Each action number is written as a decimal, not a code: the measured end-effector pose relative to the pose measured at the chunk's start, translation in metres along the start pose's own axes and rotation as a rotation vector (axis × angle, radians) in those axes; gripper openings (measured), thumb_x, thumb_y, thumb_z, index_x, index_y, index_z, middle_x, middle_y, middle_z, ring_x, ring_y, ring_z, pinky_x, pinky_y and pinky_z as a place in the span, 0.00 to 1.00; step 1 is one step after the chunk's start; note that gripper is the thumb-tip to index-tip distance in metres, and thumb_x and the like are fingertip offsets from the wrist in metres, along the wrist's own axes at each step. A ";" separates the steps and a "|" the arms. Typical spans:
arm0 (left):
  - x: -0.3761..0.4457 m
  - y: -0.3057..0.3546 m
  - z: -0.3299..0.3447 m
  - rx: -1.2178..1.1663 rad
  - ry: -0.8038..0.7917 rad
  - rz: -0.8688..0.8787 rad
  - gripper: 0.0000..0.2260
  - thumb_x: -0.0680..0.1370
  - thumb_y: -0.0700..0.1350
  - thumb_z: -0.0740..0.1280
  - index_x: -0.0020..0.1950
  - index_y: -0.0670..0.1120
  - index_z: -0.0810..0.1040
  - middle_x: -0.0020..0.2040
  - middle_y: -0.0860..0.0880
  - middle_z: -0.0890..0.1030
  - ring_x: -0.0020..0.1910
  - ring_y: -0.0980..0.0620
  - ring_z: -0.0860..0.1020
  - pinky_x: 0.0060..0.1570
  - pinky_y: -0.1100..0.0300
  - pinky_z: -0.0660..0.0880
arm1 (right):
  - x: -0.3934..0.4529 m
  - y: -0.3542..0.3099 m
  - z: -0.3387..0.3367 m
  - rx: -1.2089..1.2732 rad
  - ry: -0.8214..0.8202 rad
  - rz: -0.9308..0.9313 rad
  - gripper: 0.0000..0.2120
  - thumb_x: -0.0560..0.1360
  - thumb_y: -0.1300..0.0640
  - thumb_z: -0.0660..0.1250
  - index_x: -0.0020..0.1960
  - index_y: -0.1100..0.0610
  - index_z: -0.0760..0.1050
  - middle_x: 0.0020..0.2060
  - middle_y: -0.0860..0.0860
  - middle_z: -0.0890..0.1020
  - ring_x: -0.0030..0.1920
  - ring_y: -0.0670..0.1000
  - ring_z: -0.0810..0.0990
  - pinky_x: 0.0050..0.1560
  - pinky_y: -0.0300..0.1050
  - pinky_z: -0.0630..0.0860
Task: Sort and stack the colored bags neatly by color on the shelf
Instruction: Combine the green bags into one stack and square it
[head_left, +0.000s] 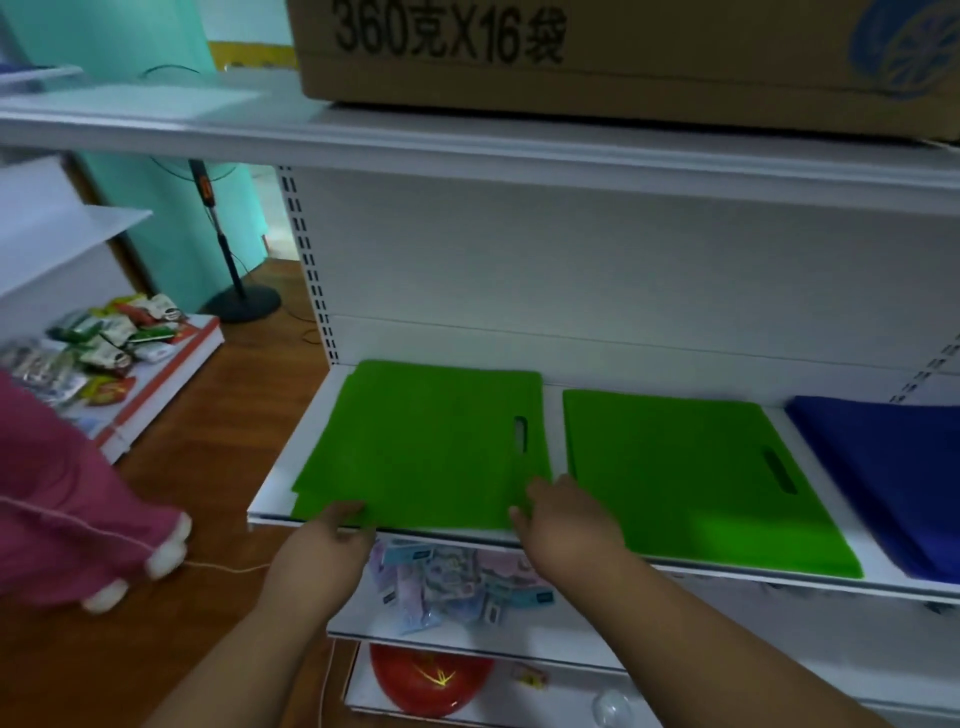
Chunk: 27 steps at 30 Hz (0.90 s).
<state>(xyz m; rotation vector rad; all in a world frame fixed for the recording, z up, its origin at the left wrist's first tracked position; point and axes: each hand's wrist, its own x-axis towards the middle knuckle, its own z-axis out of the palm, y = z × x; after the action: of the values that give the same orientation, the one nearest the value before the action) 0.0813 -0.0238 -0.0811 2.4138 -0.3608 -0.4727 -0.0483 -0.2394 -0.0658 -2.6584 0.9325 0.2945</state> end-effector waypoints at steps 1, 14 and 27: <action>-0.002 -0.001 -0.002 -0.108 0.017 -0.012 0.15 0.79 0.50 0.65 0.66 0.51 0.76 0.29 0.49 0.80 0.26 0.52 0.77 0.27 0.60 0.67 | -0.001 0.001 0.003 -0.014 0.045 0.006 0.12 0.82 0.49 0.57 0.61 0.55 0.70 0.58 0.57 0.73 0.47 0.56 0.76 0.43 0.45 0.69; -0.004 0.017 0.010 0.019 0.134 0.197 0.13 0.76 0.43 0.70 0.59 0.52 0.82 0.54 0.48 0.83 0.35 0.54 0.78 0.36 0.62 0.72 | -0.032 0.095 -0.003 0.103 0.639 -0.165 0.19 0.72 0.57 0.66 0.62 0.59 0.80 0.45 0.57 0.82 0.31 0.59 0.79 0.26 0.45 0.75; -0.043 0.155 0.140 0.309 0.033 0.413 0.17 0.80 0.48 0.62 0.70 0.55 0.74 0.67 0.49 0.77 0.50 0.48 0.81 0.43 0.61 0.71 | -0.064 0.279 -0.035 0.086 0.542 0.151 0.14 0.78 0.54 0.67 0.62 0.57 0.80 0.49 0.55 0.81 0.44 0.57 0.81 0.42 0.48 0.77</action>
<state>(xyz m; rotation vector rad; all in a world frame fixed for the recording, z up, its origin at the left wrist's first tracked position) -0.0372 -0.2007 -0.0728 2.5383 -0.9529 -0.2009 -0.2714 -0.4214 -0.0752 -2.6328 1.2674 -0.4501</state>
